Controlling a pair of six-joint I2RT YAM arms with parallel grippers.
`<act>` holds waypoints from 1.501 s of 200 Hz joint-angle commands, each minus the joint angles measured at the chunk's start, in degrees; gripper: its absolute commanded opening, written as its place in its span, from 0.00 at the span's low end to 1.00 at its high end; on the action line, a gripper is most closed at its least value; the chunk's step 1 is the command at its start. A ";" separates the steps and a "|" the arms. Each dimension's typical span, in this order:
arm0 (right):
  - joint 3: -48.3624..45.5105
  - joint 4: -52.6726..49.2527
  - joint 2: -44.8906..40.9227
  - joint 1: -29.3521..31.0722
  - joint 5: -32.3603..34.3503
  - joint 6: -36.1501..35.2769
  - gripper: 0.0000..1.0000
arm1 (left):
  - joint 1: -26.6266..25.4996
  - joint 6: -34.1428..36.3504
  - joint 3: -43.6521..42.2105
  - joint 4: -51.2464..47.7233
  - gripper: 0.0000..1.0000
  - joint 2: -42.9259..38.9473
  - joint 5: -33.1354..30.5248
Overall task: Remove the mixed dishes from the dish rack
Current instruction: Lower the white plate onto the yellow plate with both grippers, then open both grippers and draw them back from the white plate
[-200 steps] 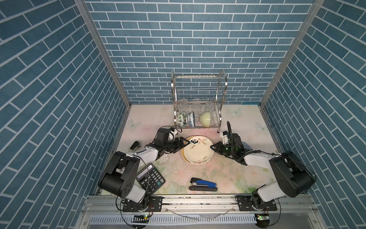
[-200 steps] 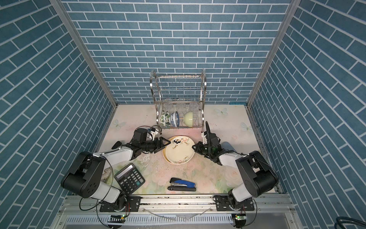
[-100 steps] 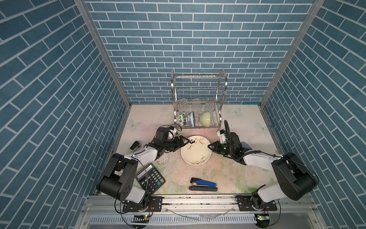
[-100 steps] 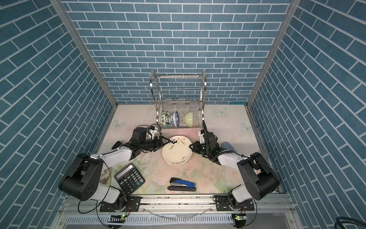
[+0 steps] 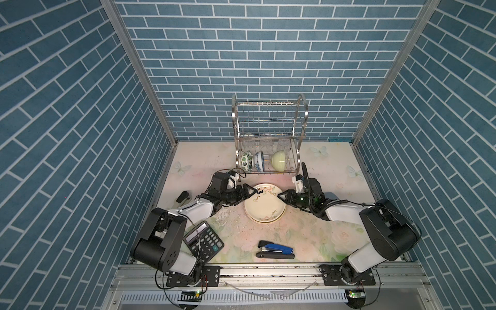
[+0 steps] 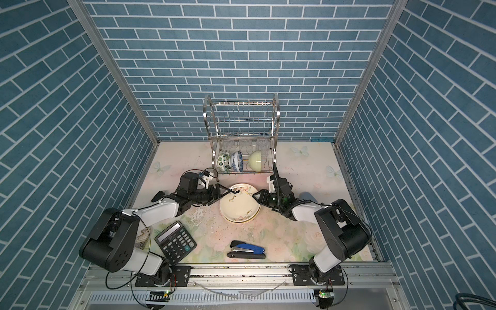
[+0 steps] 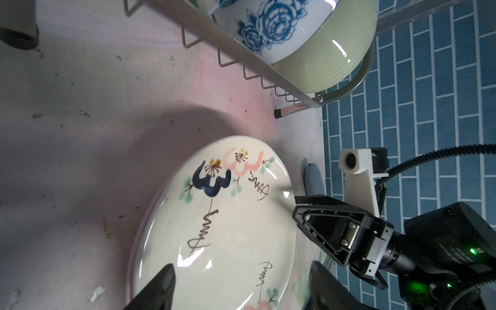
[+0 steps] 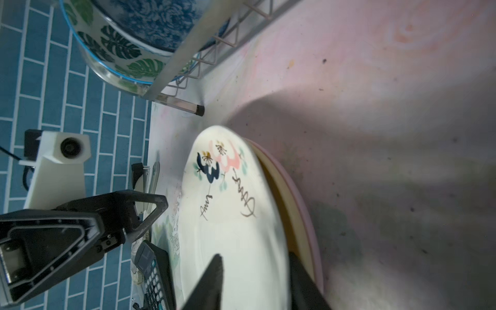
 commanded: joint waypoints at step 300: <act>1.22 -20.76 -13.40 0.45 12.24 -10.75 0.00 | -0.07 3.85 1.87 -6.41 0.79 -2.84 -3.17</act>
